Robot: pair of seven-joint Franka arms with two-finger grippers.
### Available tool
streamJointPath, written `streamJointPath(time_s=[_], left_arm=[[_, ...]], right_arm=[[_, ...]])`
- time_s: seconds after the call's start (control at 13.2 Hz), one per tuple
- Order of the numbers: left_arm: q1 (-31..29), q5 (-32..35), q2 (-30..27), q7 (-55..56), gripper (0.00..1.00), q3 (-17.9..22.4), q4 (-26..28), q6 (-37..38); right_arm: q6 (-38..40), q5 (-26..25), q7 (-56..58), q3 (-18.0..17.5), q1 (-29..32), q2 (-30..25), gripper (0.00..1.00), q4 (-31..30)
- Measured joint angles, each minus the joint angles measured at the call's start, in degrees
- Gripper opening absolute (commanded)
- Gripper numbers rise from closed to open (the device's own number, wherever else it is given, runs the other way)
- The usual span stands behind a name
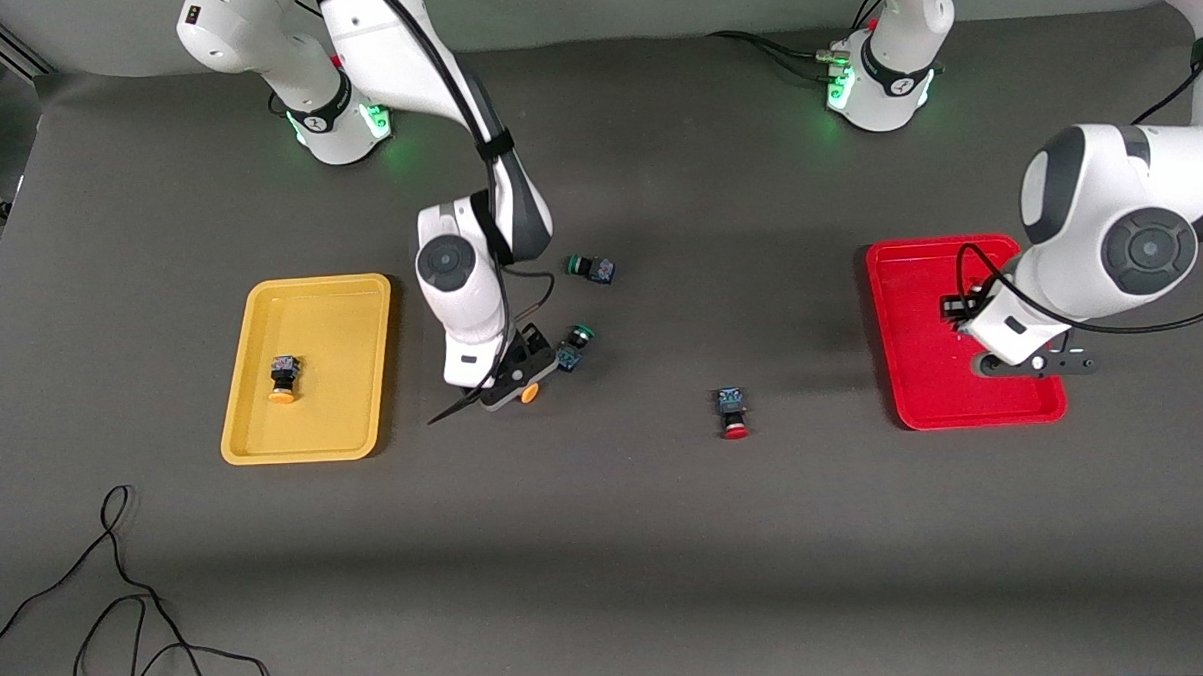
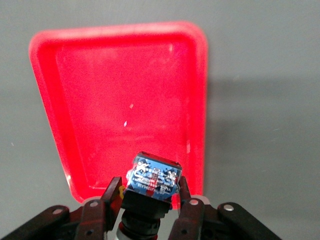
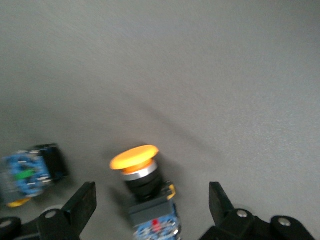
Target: Place red and yellow buttons in trays
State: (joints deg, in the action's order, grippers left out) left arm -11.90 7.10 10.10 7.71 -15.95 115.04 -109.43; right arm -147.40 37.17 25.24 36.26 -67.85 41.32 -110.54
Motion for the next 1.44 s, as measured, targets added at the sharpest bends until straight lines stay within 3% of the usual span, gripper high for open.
streamJointPath(time_s=[0.08,0.15,0.3,0.45,0.53,0.61,0.83,0.98,1.13,1.29,1.44], left_arm=[[-1.5,-0.1,-0.1,-0.3,0.00,0.0,2.9,-2.0],[-2.7,-0.1,-0.3,-0.5,0.00,0.0,6.5,-5.4],[-4.6,-0.2,-1.1,-0.5,0.00,0.0,15.3,-16.3],[-5.7,-0.3,-1.0,-0.5,0.00,0.0,23.9,-28.9],[-5.8,-0.5,-0.7,-0.5,0.03,0.0,27.2,-33.6],[-5.8,-0.6,-0.2,-0.5,0.99,0.0,29.1,-36.2],[-6.0,-0.9,0.2,-0.5,1.00,0.0,29.6,-37.1],[-6.0,-0.9,-0.6,-0.5,1.00,0.0,27.1,-33.2],[-6.0,-1.0,-1.9,-0.5,1.00,-0.3,19.6,-22.4],[-5.2,-1.2,-2.0,-0.5,1.00,-0.9,8.6,-10.8],[-2.5,-1.4,-0.5,-0.4,1.00,-1.3,-1.5,-3.9]], right_arm=[[-0.1,1.2,1.6,-0.1,0.6,0.6,0.87,0.1],[-0.1,1.5,2.1,-0.1,0.9,0.8,0.63,0.2],[-0.1,1.7,2.2,-0.1,1.0,0.8,0.36,0.5],[-0.1,2.0,2.2,-0.1,1.0,0.8,0.25,0.6],[0.0,2.1,2.2,-0.1,1.0,0.8,0.24,0.6],[0.0,2.1,2.2,-0.1,1.0,0.7,0.24,0.7],[3.4,2.9,0.0,0.3,1.0,-0.3,0.22,1.6],[11.3,2.9,-5.2,3.4,0.5,-2.8,0.22,3.5],[22.4,0.9,-10.0,8.3,0.3,-6.1,0.22,7.2],[34.1,-3.5,-15.8,12.9,0.3,-9.0,0.20,13.4],[43.9,-6.2,-20.1,16.9,0.3,-10.9,0.20,19.4]])
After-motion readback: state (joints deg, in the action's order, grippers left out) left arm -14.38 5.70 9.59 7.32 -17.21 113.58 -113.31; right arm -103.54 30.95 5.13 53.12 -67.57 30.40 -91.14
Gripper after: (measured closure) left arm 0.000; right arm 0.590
